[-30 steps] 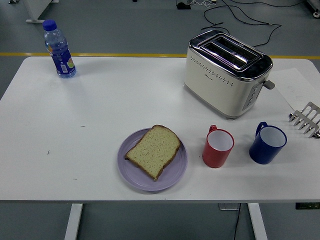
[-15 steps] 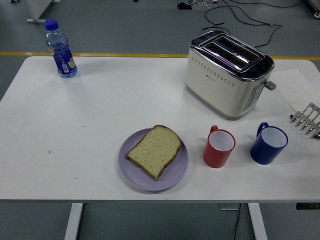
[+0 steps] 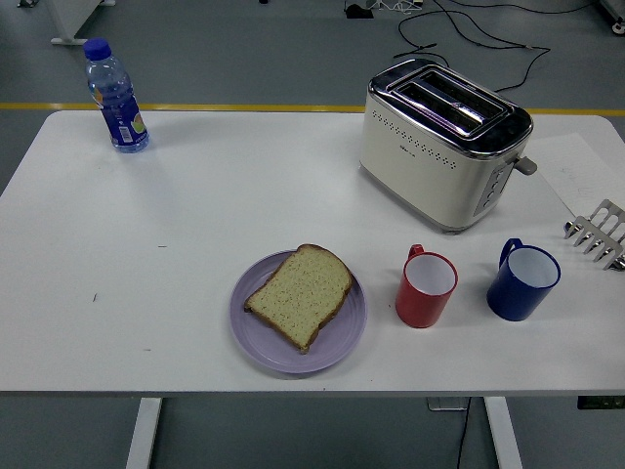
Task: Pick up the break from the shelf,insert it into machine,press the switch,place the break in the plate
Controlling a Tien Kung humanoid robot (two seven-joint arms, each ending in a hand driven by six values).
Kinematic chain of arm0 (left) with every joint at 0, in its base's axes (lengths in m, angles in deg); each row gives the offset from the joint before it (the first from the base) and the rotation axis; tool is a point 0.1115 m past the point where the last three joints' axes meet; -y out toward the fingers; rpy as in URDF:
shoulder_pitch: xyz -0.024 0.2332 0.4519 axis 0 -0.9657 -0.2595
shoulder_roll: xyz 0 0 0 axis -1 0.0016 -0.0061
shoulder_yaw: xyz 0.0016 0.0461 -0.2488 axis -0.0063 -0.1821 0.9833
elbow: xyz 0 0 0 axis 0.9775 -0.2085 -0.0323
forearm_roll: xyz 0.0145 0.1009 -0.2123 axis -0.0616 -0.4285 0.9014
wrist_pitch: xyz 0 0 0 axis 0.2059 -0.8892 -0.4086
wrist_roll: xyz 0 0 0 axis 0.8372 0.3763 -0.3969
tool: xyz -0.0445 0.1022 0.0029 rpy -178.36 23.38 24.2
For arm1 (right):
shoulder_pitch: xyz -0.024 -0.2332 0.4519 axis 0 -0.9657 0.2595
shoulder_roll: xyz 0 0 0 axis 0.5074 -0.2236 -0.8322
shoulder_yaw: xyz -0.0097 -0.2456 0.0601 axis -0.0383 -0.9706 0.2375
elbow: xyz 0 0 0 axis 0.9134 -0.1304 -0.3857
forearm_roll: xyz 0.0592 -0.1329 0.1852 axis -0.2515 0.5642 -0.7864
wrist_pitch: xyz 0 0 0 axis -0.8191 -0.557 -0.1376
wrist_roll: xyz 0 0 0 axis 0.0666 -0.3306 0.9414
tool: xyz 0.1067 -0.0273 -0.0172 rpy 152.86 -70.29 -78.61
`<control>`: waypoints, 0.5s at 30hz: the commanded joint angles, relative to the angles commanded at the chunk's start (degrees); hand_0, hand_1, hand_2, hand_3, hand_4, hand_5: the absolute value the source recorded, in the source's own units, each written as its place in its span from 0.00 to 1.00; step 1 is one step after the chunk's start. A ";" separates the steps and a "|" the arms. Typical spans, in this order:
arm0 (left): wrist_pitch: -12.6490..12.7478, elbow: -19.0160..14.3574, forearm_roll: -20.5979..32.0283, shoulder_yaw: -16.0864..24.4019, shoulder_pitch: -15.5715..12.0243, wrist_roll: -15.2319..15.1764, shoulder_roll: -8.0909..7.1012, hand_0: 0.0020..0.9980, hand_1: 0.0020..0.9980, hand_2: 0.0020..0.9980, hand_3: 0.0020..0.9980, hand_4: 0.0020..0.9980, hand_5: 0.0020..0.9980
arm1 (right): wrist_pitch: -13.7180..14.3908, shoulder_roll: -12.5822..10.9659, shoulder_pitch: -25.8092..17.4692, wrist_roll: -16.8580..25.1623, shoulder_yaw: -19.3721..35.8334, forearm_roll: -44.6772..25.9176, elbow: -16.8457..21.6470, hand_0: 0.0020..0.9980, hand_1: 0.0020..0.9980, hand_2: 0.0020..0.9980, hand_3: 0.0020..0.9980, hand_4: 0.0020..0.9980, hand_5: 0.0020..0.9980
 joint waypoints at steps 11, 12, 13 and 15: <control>0.00 0.00 -0.47 0.29 -0.13 -0.09 -0.10 0.66 0.59 0.60 0.60 0.32 0.94 | -1.33 0.52 -1.46 -0.45 0.17 -0.75 -4.07 0.76 0.70 0.71 0.65 0.50 0.32; -0.03 0.00 -0.59 0.31 -0.16 -0.08 -0.12 0.66 0.59 0.60 0.60 0.32 0.94 | -1.41 0.63 -1.64 -0.47 0.17 -0.95 -4.49 0.76 0.70 0.71 0.65 0.50 0.32; -0.05 0.00 -0.65 0.29 -0.18 -0.08 -0.13 0.66 0.59 0.60 0.60 0.32 0.94 | -1.43 0.68 -1.78 -0.49 0.18 -1.04 -4.69 0.76 0.70 0.71 0.65 0.50 0.32; -0.07 0.00 -0.66 0.21 -0.21 -0.10 -0.15 0.66 0.59 0.60 0.60 0.32 0.94 | -1.44 0.76 -2.10 -0.60 0.22 -1.09 -4.92 0.76 0.70 0.71 0.65 0.50 0.32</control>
